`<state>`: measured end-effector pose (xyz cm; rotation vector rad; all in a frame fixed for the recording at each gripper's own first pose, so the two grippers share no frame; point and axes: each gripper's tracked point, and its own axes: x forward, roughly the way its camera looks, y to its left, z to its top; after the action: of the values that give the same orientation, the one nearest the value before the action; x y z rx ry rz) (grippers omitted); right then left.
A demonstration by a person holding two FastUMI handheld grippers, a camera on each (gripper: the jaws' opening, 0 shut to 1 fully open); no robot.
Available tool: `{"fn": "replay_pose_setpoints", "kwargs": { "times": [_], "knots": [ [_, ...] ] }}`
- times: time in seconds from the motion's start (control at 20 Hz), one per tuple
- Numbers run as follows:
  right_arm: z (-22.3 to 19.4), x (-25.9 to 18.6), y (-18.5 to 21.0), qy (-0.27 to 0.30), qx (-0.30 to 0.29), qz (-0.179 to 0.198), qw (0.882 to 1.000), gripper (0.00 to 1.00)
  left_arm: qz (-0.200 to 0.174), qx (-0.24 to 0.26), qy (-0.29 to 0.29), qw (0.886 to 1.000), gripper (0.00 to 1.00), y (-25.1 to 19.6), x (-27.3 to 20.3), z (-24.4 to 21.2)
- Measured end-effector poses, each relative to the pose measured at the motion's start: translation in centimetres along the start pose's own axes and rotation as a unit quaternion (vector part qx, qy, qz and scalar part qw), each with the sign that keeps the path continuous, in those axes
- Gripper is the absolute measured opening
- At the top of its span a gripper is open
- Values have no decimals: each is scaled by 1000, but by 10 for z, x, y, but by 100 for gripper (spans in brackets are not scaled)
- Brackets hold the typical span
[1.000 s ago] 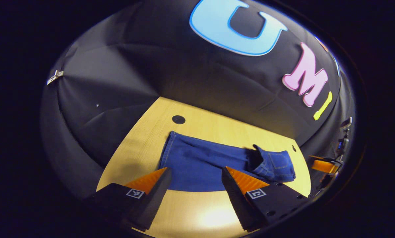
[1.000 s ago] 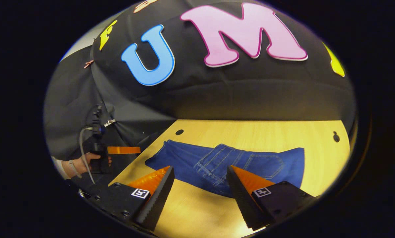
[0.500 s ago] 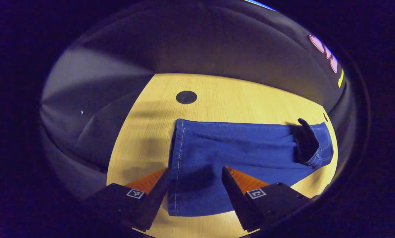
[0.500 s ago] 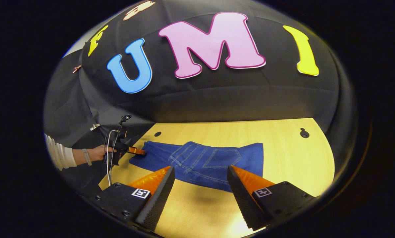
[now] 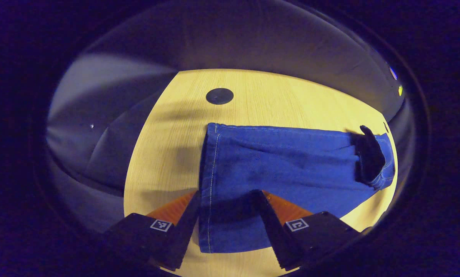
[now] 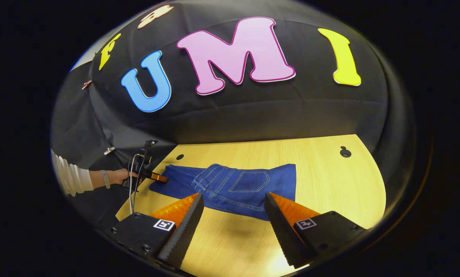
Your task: Grasp the waist and the cuffs of the jeans and fold them to make the two legs overlap; first hold the waist and fold one-third of the jeans toward the cuffs, then hold the cuffs and fold the remaining one-third in the same direction to finish folding.
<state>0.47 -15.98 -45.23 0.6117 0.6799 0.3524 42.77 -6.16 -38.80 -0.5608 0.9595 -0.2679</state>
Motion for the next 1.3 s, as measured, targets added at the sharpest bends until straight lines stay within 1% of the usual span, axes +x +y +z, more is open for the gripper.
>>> {"fn": "replay_pose_setpoints", "kwargs": {
  "times": [0.05, 0.1, 0.15, 0.2, 0.25, 0.3, 0.35, 0.4, 0.45, 0.6, 0.7, 0.85, 1.0, 1.1, 1.2, 1.3],
  "knots": [
    [-1, -1, -3, 1, 0, -2, 1000, 97, -1, -10, 1, 1000, 90, -1, 0, 0],
    [-2, -3, -5, 1, 1, -4, 1000, 97, -9, -31, -19, 999, 69, -7, -1, 6],
    [-2, -4, -6, 1, 3, -4, 1000, 97, -10, -42, -13, 999, 47, -11, 3, 4],
    [-2, -5, -7, 0, 4, -5, 1000, 97, -12, -48, -27, 998, 25, -9, 1, 7],
    [-3, -7, -8, 0, 4, -5, 1000, 97, -14, -56, -25, 998, 22, -8, 1, 2],
    [-4, -9, -9, 1, 2, -7, 1000, 97, -17, -53, -28, 998, 13, -7, -1, 4],
    [-5, -12, -13, 3, 1, -10, 1000, 97, -20, -57, -30, 998, 11, -8, -2, 5],
    [-5, -13, -14, 3, 1, -11, 1000, 98, -21, -69, -28, 997, 7, -10, -2, 4],
    [-4, -14, -17, 1, 4, -12, 1000, 97, -27, -81, -24, 996, 7, -13, -3, 2],
    [1, -19, -25, -8, 12, -16, 1000, 97, -76, -99, -44, 991, 6, -30, -26, 17],
    [6, -21, -30, -15, 18, -18, 1000, 97, -109, -103, -71, 986, 6, -44, -58, 37],
    [17, -23, -35, -28, 25, -15, 999, 97, -165, -99, -121, 974, 6, -82, -121, 78],
    [27, -29, -39, -41, 35, -9, 998, 97, -202, -66, -148, 966, 6, -135, -177, 104],
    [33, -36, -45, -50, 36, -8, 998, 97, -220, -40, -154, 962, 6, -185, -203, 119],
    [38, -43, -52, -57, 35, -9, 998, 97, -231, -10, -148, 962, 6, -244, -214, 122],
    [41, -52, -62, -63, 33, -14, 997, 97, -236, 15, -119, 964, 6, -304, -210, 106]
  ]
}}
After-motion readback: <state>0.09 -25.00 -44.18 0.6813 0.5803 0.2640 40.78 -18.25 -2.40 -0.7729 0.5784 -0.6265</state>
